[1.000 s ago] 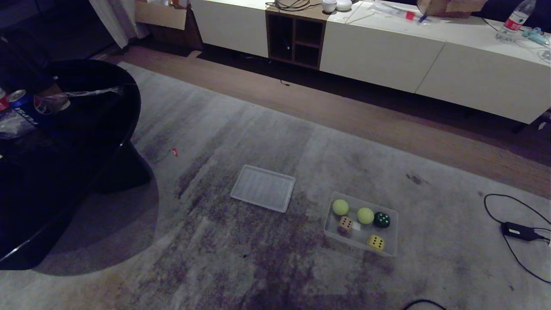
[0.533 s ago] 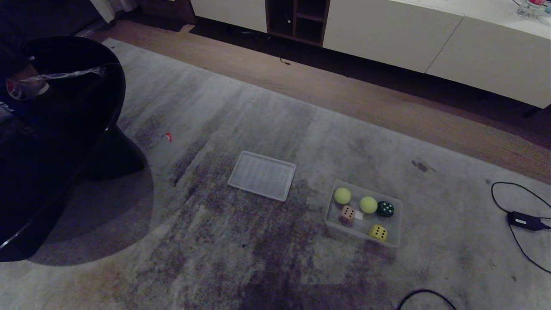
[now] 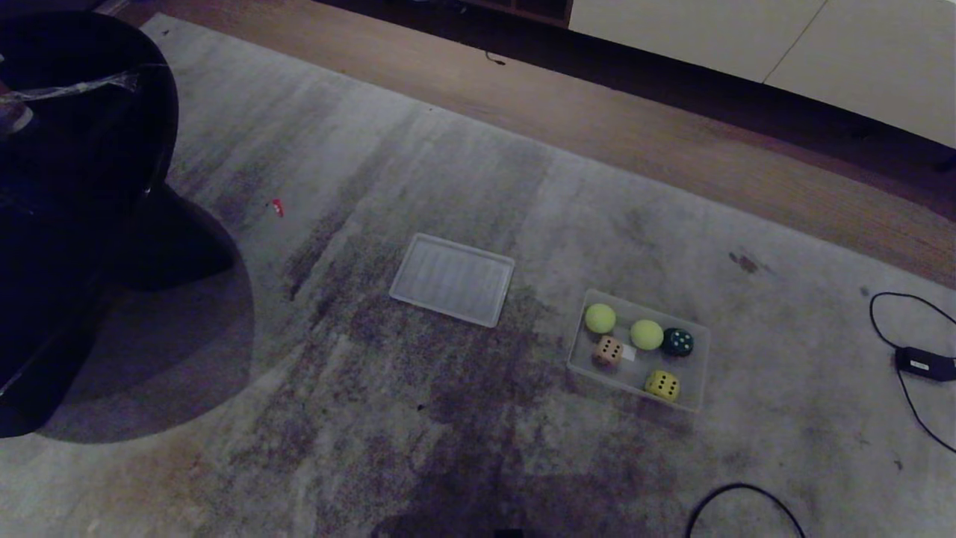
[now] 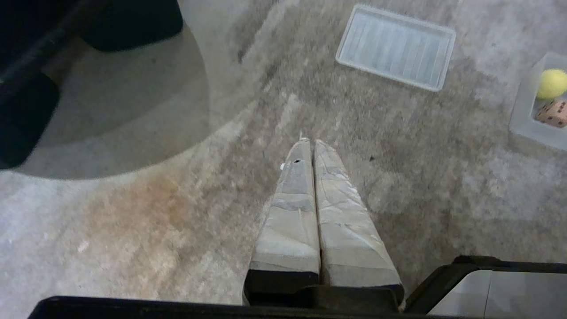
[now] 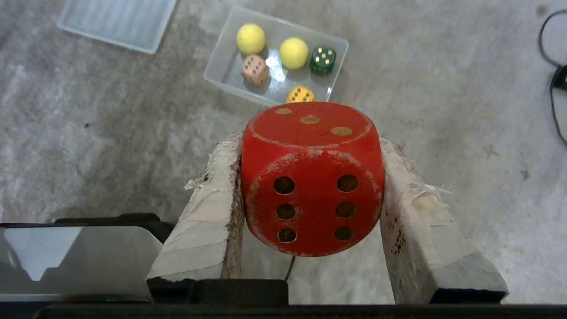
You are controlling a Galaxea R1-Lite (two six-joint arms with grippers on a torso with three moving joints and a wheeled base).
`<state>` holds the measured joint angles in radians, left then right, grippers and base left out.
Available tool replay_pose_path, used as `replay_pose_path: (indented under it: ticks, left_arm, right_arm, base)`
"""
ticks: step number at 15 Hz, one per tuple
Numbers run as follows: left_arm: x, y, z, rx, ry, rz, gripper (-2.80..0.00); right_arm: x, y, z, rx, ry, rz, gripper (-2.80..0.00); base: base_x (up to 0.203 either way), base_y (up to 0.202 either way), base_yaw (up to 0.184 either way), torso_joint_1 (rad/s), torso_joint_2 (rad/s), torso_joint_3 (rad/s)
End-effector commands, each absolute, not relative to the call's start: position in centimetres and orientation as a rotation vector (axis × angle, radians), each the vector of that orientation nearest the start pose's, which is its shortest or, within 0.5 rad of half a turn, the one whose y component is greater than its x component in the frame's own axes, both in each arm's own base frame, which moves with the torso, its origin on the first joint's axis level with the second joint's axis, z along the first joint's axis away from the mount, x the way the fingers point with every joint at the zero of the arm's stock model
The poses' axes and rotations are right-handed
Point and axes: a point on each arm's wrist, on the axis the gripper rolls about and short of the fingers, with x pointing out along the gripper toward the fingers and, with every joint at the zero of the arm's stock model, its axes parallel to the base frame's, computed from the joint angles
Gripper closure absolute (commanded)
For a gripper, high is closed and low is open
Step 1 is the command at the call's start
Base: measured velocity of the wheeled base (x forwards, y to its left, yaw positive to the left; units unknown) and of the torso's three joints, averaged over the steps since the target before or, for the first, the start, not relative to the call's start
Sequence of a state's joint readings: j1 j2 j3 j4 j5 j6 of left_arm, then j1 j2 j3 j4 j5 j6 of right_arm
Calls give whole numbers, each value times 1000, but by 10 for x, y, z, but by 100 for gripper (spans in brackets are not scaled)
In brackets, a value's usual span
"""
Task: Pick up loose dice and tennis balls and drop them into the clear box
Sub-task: Put the toys in the box
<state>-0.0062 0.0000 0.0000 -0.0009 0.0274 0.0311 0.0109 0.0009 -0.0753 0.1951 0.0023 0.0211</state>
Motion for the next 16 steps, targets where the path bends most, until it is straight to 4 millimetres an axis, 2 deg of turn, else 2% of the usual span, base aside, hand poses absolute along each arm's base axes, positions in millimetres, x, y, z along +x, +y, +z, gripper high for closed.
replay_pose_path:
  ticks: [1, 16]
  left_arm:
    - [-23, 1, 75, 32, 3, 21, 0]
    - [-23, 1, 75, 48, 2, 14, 0]
  right_arm:
    - [-30, 0, 76, 21, 123, 14, 0]
    - [-30, 0, 76, 33, 123, 9, 0]
  base:
    - [0, 0, 0, 2, 7, -198]
    - [0, 0, 0, 3, 2, -197]
